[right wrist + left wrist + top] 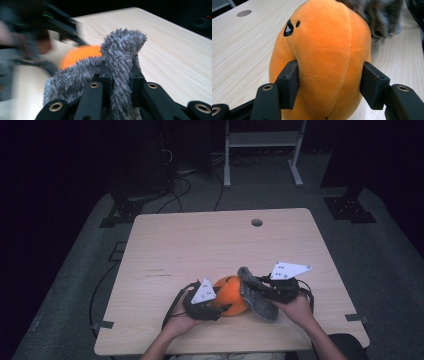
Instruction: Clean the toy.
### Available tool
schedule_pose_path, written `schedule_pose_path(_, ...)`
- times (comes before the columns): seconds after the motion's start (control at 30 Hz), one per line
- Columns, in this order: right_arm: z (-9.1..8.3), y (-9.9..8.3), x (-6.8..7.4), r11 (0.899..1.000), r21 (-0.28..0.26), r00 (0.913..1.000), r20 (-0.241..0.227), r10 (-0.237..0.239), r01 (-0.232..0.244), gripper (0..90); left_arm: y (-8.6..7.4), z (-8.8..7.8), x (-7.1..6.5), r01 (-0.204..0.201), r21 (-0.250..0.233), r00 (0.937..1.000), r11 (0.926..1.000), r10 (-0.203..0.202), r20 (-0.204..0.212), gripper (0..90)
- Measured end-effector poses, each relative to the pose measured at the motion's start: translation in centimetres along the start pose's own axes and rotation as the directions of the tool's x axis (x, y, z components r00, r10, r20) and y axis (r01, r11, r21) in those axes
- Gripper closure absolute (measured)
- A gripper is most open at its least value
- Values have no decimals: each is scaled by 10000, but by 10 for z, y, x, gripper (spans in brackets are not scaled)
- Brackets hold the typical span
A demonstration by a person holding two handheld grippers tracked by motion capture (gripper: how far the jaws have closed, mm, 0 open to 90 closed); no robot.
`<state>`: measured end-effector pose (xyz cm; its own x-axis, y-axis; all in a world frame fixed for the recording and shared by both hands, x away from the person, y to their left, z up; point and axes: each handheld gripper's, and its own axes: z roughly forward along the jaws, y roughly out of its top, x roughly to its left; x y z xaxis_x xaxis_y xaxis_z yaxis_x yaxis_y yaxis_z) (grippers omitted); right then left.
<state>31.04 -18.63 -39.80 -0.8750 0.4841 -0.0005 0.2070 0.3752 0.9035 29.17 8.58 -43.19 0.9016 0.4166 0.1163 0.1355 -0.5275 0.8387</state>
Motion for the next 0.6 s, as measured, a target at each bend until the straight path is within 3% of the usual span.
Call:
schedule_pose_path(0.03,1,4,9,9994,-298,9958,-896,-187,161,769,0,0,-2,-150,41,9999,9999,150,32,387)
schedule_pose_path(0.1,3,6,14,9990,-338,9933,-1106,-337,301,767,1,1,-5,-433,187,9991,9989,433,-22,386)
schedule_pose_path(0.2,10,9,22,9984,-302,9944,-936,-494,468,767,0,1,-8,-609,224,9981,9979,612,-118,385)
schedule_pose_path(0.37,3,3,0,10000,-6,9999,99,24,-24,770,-1,0,-9,-878,54,9961,9961,878,10,386)
schedule_pose_path(0.47,2,-1,0,9995,-81,9992,-269,307,-309,770,-1,6,-11,-1026,18,9947,9947,1026,-2,335)
schedule_pose_path(0.6,7,8,19,9992,-302,9957,-875,-303,278,769,0,7,-16,-1479,147,9889,9889,1481,-144,326)
